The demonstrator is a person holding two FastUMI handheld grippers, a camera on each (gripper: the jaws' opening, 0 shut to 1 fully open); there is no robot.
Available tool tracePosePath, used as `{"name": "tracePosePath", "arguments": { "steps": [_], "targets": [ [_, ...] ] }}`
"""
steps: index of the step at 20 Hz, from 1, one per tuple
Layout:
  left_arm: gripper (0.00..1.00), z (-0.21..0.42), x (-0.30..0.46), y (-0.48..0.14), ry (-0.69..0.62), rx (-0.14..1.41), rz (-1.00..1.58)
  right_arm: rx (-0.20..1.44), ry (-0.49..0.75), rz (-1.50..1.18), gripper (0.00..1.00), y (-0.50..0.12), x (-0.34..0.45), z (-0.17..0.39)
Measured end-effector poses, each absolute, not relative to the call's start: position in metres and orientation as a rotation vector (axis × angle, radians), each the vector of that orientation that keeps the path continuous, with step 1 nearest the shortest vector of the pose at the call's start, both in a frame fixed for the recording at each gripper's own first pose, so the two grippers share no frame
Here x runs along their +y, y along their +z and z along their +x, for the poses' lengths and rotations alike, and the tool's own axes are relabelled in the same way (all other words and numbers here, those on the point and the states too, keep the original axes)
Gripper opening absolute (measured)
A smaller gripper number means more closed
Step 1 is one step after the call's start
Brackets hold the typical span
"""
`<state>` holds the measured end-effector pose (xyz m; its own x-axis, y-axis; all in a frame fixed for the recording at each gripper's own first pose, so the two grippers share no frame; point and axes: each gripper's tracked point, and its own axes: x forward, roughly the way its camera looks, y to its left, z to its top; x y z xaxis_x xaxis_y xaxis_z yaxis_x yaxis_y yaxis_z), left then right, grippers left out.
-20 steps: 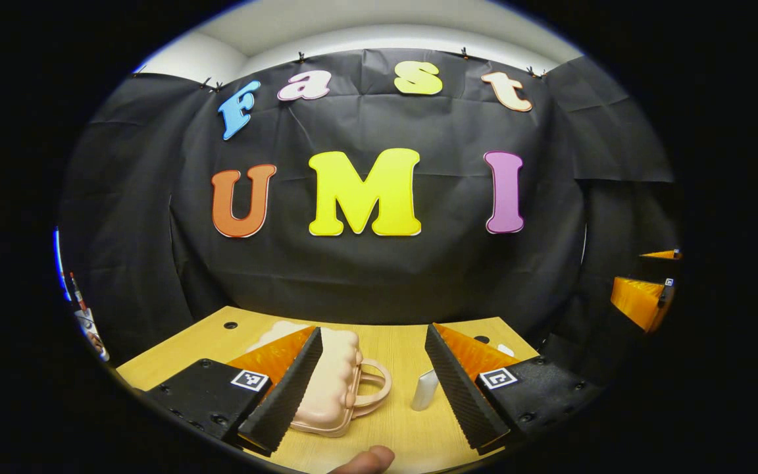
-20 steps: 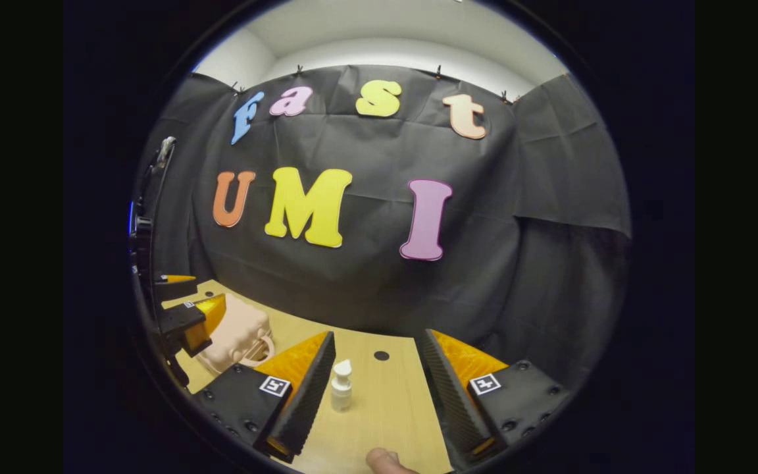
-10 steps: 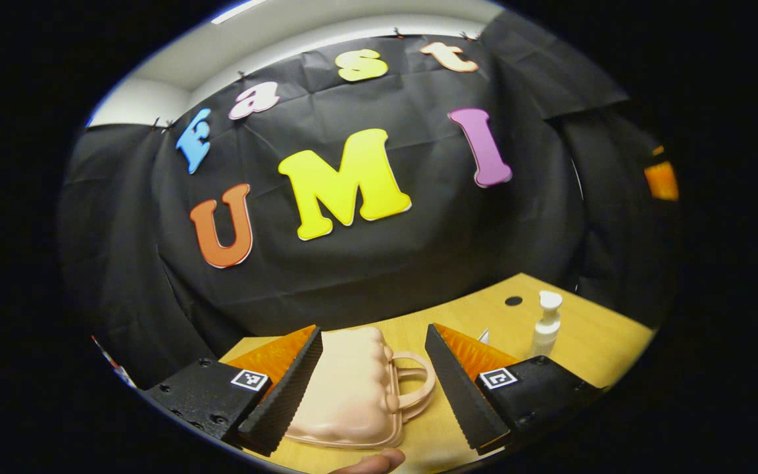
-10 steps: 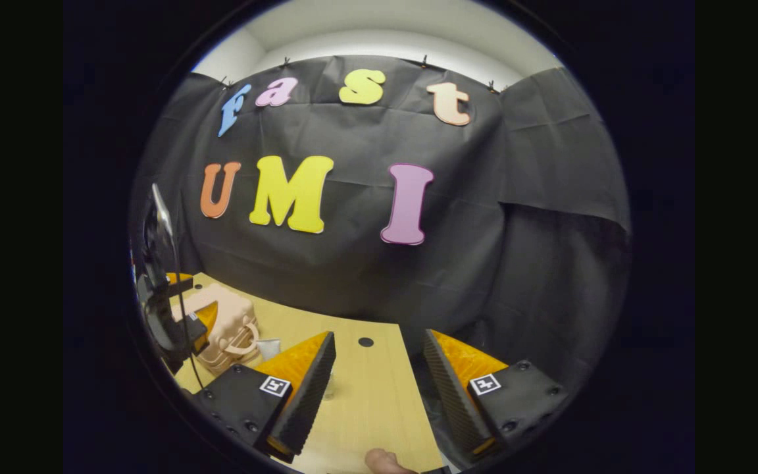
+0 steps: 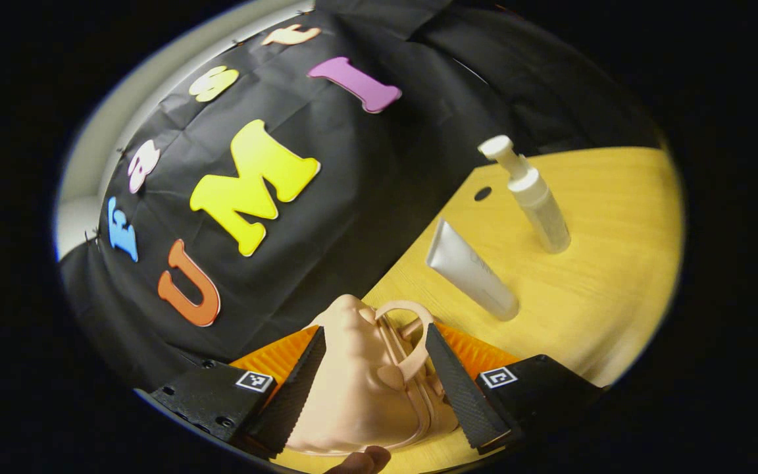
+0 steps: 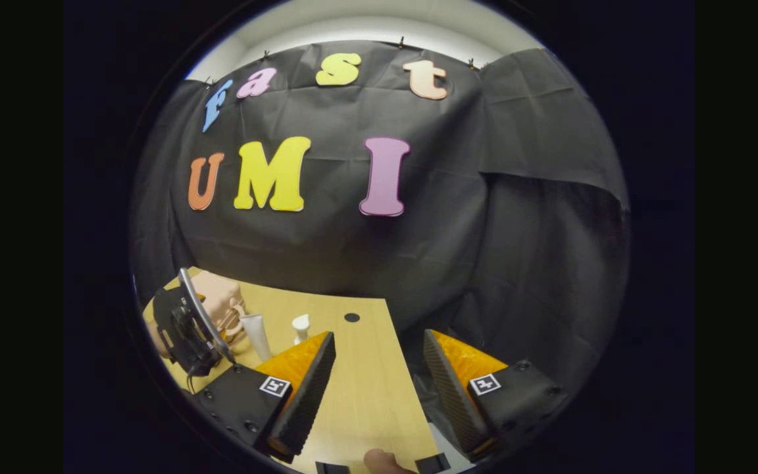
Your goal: First open the suitcase, pack the skin care products into it, and then close the suitcase.
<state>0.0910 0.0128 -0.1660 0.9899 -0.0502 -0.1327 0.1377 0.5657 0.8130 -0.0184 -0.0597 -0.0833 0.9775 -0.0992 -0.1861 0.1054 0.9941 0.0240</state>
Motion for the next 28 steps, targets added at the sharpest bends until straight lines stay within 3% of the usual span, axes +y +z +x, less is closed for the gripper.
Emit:
{"name": "tracePosePath", "arguments": {
  "steps": [8,10,11,14,15,17,23,28],
  "targets": [
    [0.95,0.121,0.034,-0.202,-0.020,0.239,1.258,0.216,-0.138,0.040,0.80,-0.100,-0.078,-0.026],
    [0.83,0.126,0.036,-0.202,-0.002,0.267,1.321,0.219,-0.139,0.033,0.80,-0.101,-0.078,-0.026],
    [0.66,0.127,0.038,-0.202,-0.003,0.282,1.353,0.218,-0.138,0.030,0.80,-0.101,-0.077,-0.027],
    [0.46,0.126,0.039,-0.206,-0.015,0.320,1.391,0.218,-0.134,0.017,0.80,-0.102,-0.074,-0.028],
    [0.29,0.125,0.039,-0.207,-0.018,0.333,1.398,0.217,-0.132,0.016,0.80,-0.100,-0.073,-0.029],
    [0.14,0.125,0.042,-0.205,-0.029,0.352,1.405,0.201,-0.133,0.020,0.80,-0.095,-0.072,-0.030],
    [0.05,0.121,0.047,-0.176,-0.065,0.366,1.284,0.137,-0.125,0.019,0.80,-0.068,-0.060,-0.022],
    [0.03,0.112,0.069,-0.123,-0.049,0.345,1.084,0.102,-0.122,0.024,0.80,-0.050,-0.041,-0.008]
  ]
}}
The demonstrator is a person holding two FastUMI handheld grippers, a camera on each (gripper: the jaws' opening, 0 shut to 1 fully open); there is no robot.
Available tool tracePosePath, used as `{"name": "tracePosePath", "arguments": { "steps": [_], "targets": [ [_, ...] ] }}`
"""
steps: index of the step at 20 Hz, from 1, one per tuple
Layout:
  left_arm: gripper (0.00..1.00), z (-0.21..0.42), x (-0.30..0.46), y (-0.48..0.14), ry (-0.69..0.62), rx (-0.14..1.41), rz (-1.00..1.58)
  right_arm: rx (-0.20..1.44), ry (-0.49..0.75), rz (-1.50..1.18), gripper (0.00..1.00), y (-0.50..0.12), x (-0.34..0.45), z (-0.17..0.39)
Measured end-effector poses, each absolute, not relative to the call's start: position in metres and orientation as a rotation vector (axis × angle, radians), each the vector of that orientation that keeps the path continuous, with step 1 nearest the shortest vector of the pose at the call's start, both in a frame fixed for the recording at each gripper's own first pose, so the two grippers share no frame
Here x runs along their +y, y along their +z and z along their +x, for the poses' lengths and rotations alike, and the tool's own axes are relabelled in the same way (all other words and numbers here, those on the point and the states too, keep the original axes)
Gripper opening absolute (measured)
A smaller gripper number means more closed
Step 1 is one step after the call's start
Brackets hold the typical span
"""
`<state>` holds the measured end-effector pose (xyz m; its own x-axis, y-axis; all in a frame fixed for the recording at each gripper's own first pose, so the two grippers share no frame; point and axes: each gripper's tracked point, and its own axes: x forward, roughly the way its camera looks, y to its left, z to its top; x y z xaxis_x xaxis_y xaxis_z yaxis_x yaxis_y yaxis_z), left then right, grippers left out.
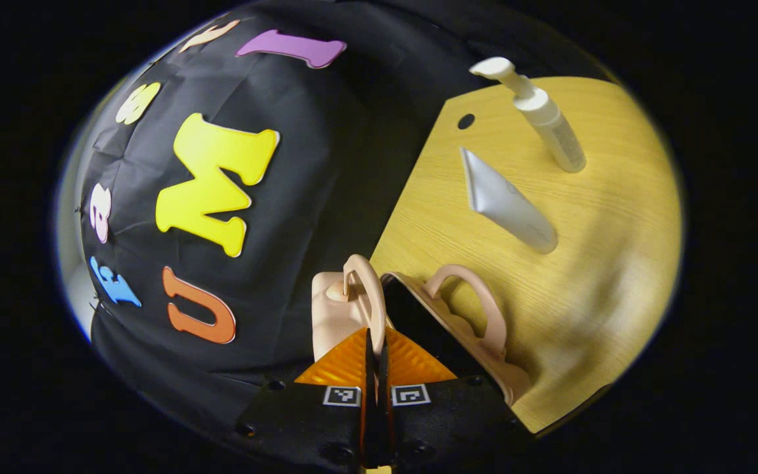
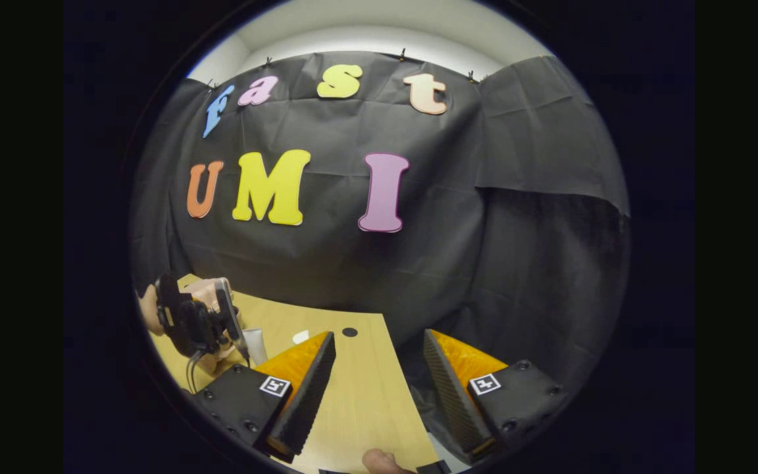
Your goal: First open the suitcase, pack the skin care products into it, and then close the suitcase.
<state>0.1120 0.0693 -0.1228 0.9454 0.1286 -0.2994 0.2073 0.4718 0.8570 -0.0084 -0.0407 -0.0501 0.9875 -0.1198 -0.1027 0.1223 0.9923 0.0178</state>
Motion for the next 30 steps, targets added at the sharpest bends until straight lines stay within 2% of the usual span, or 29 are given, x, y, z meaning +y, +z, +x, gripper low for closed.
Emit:
{"name": "tracePosePath", "arguments": {
  "steps": [6,13,20,24,30],
  "targets": [
    [0.03,0.112,0.133,-0.054,0.033,0.281,0.632,0.123,-0.077,-0.014,0.80,-0.045,0.006,0.013],
    [0.03,0.100,0.252,-0.016,0.172,0.216,0.461,0.181,-0.062,-0.050,0.80,-0.045,0.047,0.026],
    [0.03,0.112,0.386,-0.053,0.237,0.262,0.455,0.254,-0.121,-0.016,0.80,-0.051,0.072,0.030],
    [0.03,0.125,0.450,-0.109,0.226,0.356,0.401,0.293,-0.167,-0.024,0.80,-0.063,0.075,0.023],
    [0.04,0.148,0.501,-0.223,0.149,0.524,0.212,0.402,-0.207,-0.032,0.80,-0.094,0.077,0.000]
  ]
}}
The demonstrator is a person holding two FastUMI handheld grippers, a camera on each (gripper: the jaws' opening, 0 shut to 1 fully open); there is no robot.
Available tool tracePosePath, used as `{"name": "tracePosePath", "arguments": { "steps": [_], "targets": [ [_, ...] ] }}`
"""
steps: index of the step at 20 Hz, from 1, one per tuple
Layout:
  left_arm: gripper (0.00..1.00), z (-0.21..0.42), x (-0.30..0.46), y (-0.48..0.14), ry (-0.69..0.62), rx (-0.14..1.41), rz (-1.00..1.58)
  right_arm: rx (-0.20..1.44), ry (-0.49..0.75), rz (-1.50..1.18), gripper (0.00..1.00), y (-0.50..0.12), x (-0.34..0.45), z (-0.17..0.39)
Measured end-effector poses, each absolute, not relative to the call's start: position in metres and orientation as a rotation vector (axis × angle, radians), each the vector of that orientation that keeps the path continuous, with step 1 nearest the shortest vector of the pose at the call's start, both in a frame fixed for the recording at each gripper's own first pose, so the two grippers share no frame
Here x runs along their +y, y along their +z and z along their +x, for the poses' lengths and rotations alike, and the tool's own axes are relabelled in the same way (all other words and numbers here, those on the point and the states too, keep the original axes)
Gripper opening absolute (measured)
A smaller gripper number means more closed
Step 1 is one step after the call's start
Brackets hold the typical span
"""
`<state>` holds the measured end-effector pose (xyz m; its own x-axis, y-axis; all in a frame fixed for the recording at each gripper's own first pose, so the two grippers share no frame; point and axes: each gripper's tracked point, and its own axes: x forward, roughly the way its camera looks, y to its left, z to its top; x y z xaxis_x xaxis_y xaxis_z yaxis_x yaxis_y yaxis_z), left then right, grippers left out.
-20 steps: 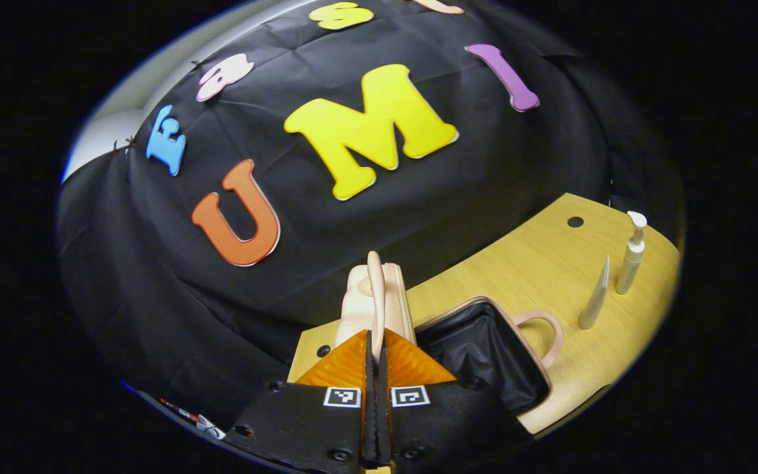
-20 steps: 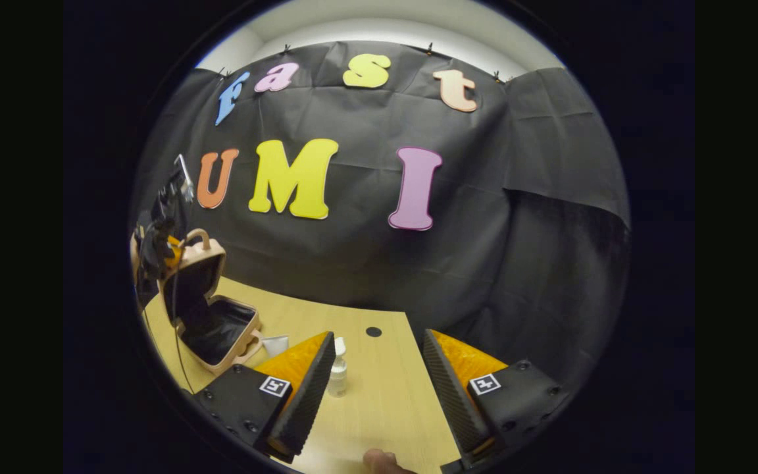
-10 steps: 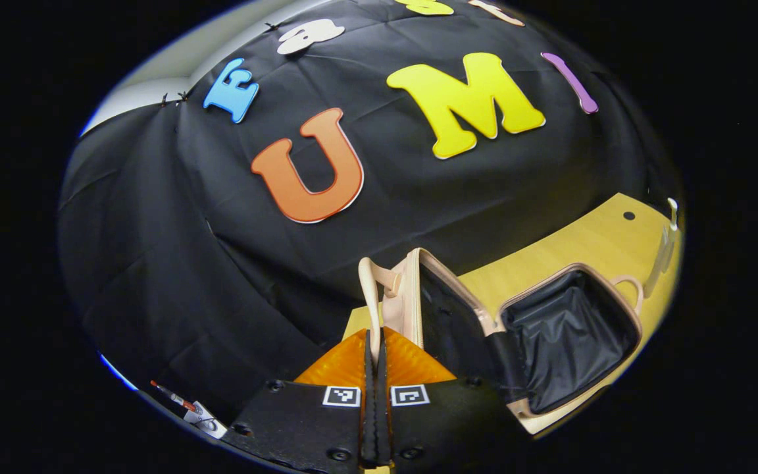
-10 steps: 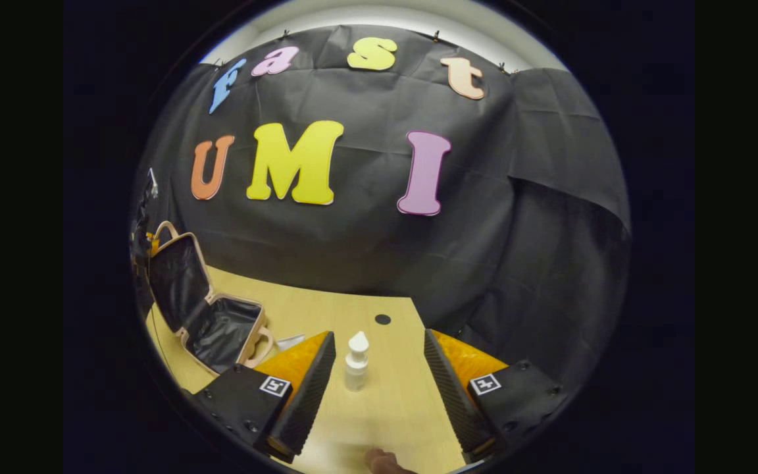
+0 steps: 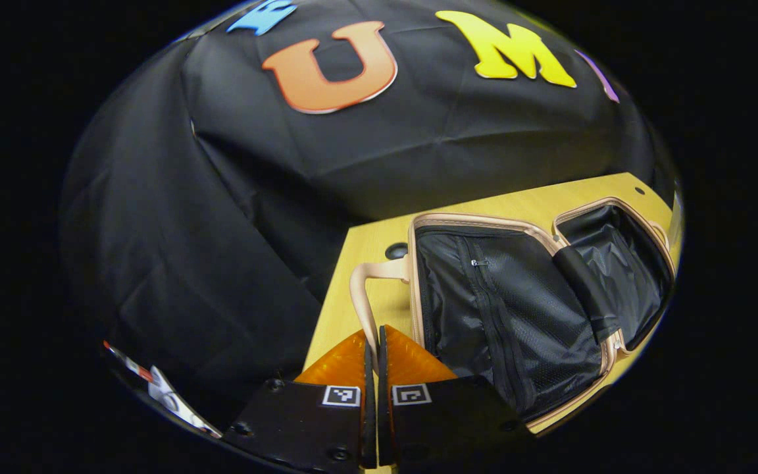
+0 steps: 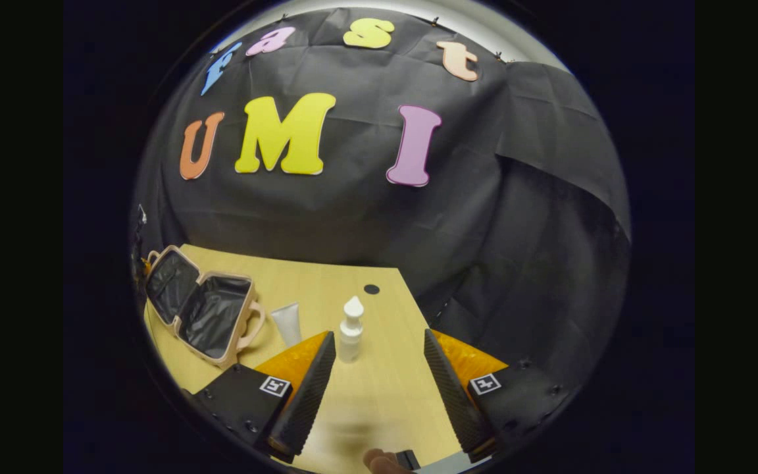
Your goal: First open the suitcase, pack the skin care products into it, and then close the suitcase.
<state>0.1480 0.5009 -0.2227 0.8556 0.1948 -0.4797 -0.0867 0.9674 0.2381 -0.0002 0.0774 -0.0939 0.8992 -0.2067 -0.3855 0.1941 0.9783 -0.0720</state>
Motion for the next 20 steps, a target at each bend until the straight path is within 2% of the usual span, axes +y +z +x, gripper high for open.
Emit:
{"name": "tracePosePath", "arguments": {
  "steps": [5,12,13,14,15,16,17,19,20],
  "targets": [
    [0.06,0.155,0.511,-0.275,0.109,0.613,0.006,0.467,-0.210,-0.069,0.80,-0.110,0.073,-0.009],
    [0.09,0.149,0.517,-0.284,0.129,0.595,-0.112,0.492,-0.185,-0.078,0.80,-0.118,0.073,-0.016],
    [0.29,0.147,0.519,-0.284,0.148,0.603,-0.130,0.488,-0.175,-0.085,0.80,-0.117,0.073,-0.015],
    [0.33,0.141,0.521,-0.285,0.172,0.608,-0.135,0.484,-0.162,-0.085,0.80,-0.117,0.074,-0.015],
    [0.45,0.137,0.522,-0.283,0.183,0.595,-0.139,0.479,-0.151,-0.080,0.80,-0.117,0.075,-0.013],
    [0.51,0.131,0.522,-0.278,0.202,0.584,-0.129,0.474,-0.141,-0.076,0.80,-0.117,0.075,-0.012],
    [0.72,0.124,0.524,-0.272,0.218,0.577,-0.117,0.469,-0.129,-0.071,0.80,-0.117,0.075,-0.010],
    [0.78,0.111,0.519,-0.264,0.235,0.575,-0.090,0.462,-0.105,-0.063,0.80,-0.119,0.071,0.001],
    [0.94,0.105,0.514,-0.258,0.239,0.572,-0.080,0.457,-0.091,-0.059,0.80,-0.119,0.071,0.003]
  ]
}}
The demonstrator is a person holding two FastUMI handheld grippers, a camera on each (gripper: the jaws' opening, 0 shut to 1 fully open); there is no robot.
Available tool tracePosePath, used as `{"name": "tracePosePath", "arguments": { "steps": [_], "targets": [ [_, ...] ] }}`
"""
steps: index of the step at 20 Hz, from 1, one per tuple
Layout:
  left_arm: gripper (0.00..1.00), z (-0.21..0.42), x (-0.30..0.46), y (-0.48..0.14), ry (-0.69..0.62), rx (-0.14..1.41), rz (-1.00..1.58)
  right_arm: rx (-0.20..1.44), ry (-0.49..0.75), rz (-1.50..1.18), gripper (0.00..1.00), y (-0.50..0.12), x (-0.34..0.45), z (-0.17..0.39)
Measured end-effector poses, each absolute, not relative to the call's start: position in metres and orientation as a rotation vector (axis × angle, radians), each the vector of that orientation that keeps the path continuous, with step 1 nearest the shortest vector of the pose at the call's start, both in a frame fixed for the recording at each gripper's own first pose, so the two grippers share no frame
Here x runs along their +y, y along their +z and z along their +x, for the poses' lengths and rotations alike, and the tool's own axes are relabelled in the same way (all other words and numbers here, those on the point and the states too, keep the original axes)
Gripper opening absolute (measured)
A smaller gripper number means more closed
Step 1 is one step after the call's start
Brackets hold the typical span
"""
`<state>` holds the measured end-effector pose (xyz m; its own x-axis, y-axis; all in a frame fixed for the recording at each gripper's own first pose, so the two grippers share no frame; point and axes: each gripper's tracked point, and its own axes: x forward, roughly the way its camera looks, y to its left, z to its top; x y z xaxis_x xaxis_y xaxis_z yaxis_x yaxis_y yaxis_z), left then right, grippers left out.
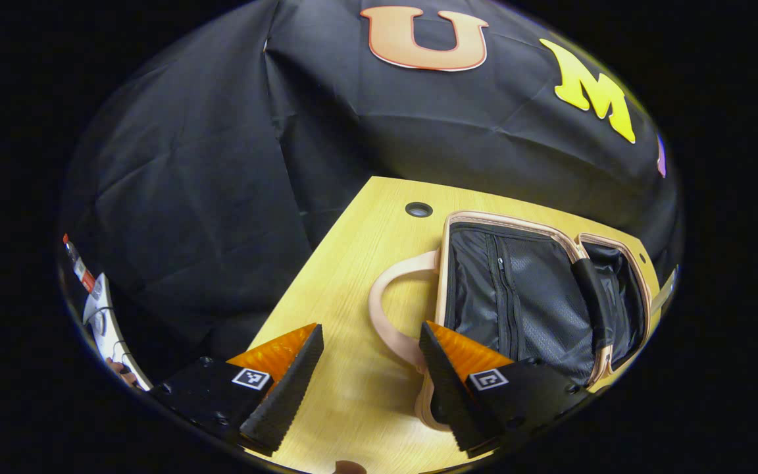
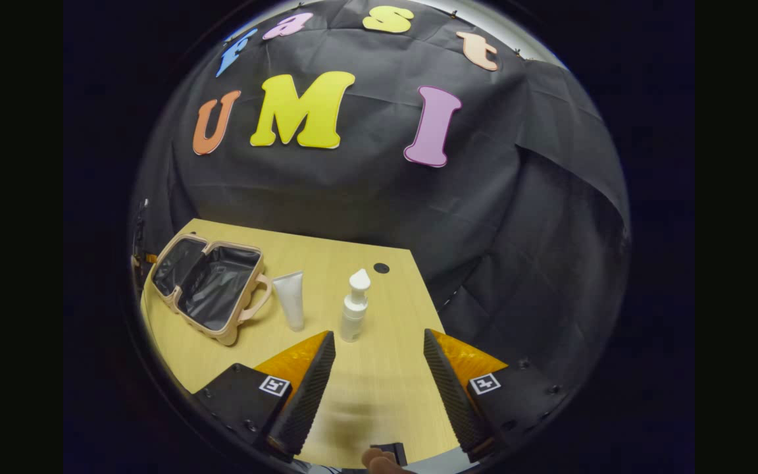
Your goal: First open the suitcase, pack the skin care products into it, and then close the suitcase.
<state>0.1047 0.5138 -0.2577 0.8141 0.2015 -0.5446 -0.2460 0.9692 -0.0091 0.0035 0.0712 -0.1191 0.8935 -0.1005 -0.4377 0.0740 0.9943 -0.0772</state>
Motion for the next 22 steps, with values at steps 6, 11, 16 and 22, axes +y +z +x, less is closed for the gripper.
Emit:
{"name": "tracePosePath", "arguments": {
  "steps": [6,11,16,22],
  "targets": [
    [0.97,0.074,0.410,-0.217,0.082,0.505,-0.056,0.439,-0.026,-0.055,0.80,-0.128,0.065,0.015],
    [0.97,0.071,0.285,-0.210,-0.092,0.499,-0.014,0.453,0.011,-0.048,0.80,-0.138,0.058,0.019],
    [0.97,0.072,0.171,-0.200,-0.292,0.508,0.008,0.454,0.028,-0.051,0.80,-0.144,0.043,0.016],
    [0.98,0.078,0.040,-0.202,-0.515,0.512,0.023,0.448,0.035,-0.075,0.80,-0.150,0.021,0.012]
  ]
}}
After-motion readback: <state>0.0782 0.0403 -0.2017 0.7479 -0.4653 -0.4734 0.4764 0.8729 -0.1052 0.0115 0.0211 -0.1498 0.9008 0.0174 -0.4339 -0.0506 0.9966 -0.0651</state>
